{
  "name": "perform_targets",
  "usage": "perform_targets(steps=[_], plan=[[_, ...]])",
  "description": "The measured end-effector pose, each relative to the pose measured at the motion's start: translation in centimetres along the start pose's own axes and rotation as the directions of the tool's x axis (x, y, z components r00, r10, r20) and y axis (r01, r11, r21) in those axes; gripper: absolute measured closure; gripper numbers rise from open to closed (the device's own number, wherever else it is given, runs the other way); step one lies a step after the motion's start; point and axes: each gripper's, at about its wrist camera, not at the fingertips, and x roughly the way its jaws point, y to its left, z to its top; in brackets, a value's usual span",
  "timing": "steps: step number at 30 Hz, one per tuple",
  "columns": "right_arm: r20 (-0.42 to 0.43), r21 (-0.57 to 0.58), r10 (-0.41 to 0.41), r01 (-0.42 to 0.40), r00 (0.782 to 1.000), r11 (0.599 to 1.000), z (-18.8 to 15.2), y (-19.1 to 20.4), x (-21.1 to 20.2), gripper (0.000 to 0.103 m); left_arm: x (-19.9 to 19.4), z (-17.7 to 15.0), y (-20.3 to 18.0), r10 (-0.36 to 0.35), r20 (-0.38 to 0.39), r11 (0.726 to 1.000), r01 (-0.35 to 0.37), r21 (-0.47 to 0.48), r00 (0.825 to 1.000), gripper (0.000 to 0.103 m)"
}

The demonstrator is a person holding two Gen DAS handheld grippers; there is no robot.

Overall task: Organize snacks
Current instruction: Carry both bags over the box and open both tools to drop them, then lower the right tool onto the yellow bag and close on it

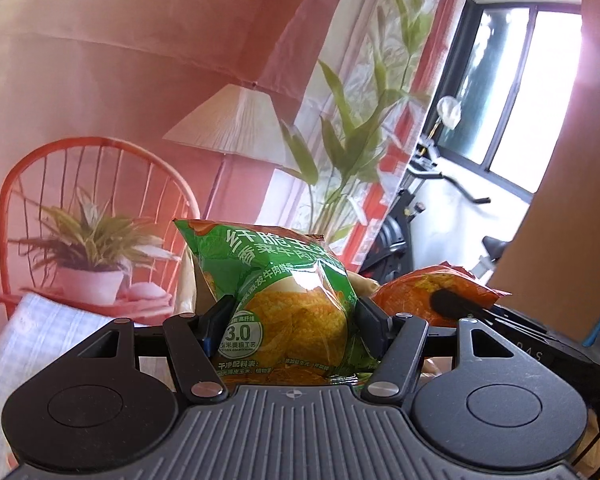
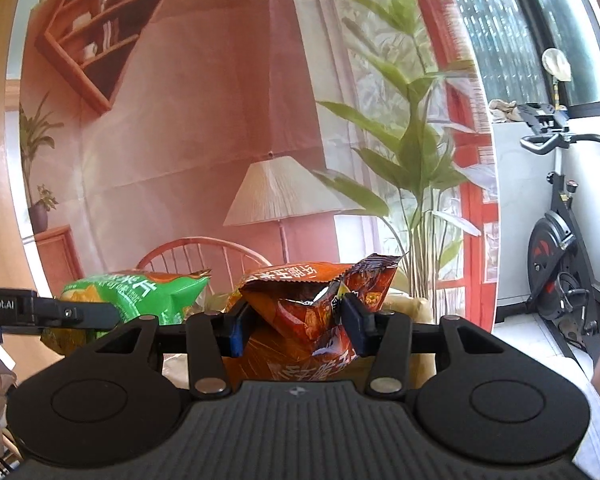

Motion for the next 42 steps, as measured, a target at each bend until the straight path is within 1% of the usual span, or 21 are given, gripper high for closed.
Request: perform_targets(steps=[4,8,11,14,19,21,24,25,26,28,31,35,40,42], plan=[[-0.051,-0.026,-0.013,0.012,0.999,1.000,0.4,-0.8,3.8,0.054,3.9,1.1,-0.4,0.029,-0.051,0.999,-0.027,0.046,0.998,0.035],[-0.113,-0.045,-0.033,0.028,0.993,0.999,-0.2,-1.7,6.8,0.054,7.5,1.0,-0.4,0.066,-0.108,0.995,-0.058,0.080,0.992,0.035],[-0.163,-0.034,-0.041,0.035,0.986,0.999,-1.0,-2.7,8.5,0.054,9.4,0.6,-0.2,0.085,-0.151,0.992,-0.070,0.102,0.985,0.035],[-0.214,-0.001,-0.036,0.036,0.976,0.999,-1.7,-3.7,9.8,0.054,10.5,0.2,0.1,0.095,-0.183,0.990,-0.074,0.122,0.978,0.035],[-0.268,0.027,-0.047,0.056,0.962,0.998,-2.5,-4.7,11.0,0.054,11.6,-0.3,0.5,0.088,-0.222,0.988,-0.057,0.144,0.971,0.034],[-0.287,0.047,-0.044,0.061,0.957,0.997,-2.7,-5.0,11.4,0.053,12.2,-0.6,0.6,0.095,-0.236,0.986,-0.059,0.156,0.967,0.032],[-0.302,0.053,-0.057,0.077,0.952,0.996,-2.8,-5.0,11.6,0.048,12.6,-0.5,0.6,0.104,-0.240,0.984,-0.065,0.163,0.965,0.028],[-0.302,0.051,-0.061,0.080,0.951,0.996,-2.9,-4.9,11.5,0.044,12.5,-0.5,0.8,0.101,-0.239,0.985,-0.063,0.159,0.966,0.026],[-0.299,0.052,-0.063,0.082,0.952,0.995,-2.9,-4.9,11.4,0.037,12.3,-0.3,0.7,0.098,-0.238,0.986,-0.063,0.153,0.966,0.026],[-0.288,0.053,-0.068,0.087,0.955,0.995,-2.7,-4.7,11.0,0.032,11.7,-0.1,0.8,0.092,-0.235,0.989,-0.061,0.137,0.968,0.026],[-0.276,0.050,-0.076,0.094,0.958,0.994,-2.5,-4.4,10.1,0.032,10.1,0.1,1.0,0.070,-0.218,0.990,-0.042,0.131,0.973,0.026],[-0.239,0.065,-0.059,0.077,0.969,0.995,-2.5,-3.6,7.8,0.032,7.5,0.2,1.5,0.056,-0.196,0.991,-0.031,0.132,0.979,0.026],[-0.205,0.092,-0.035,0.054,0.978,0.994,-3.2,-2.5,4.7,0.032,3.6,0.6,2.8,0.055,-0.173,0.992,-0.034,0.120,0.983,0.026],[-0.197,0.111,-0.024,0.047,0.980,0.993,-3.4,-2.2,3.6,0.032,1.7,1.0,3.1,0.055,-0.149,0.992,-0.037,0.124,0.987,0.026]])
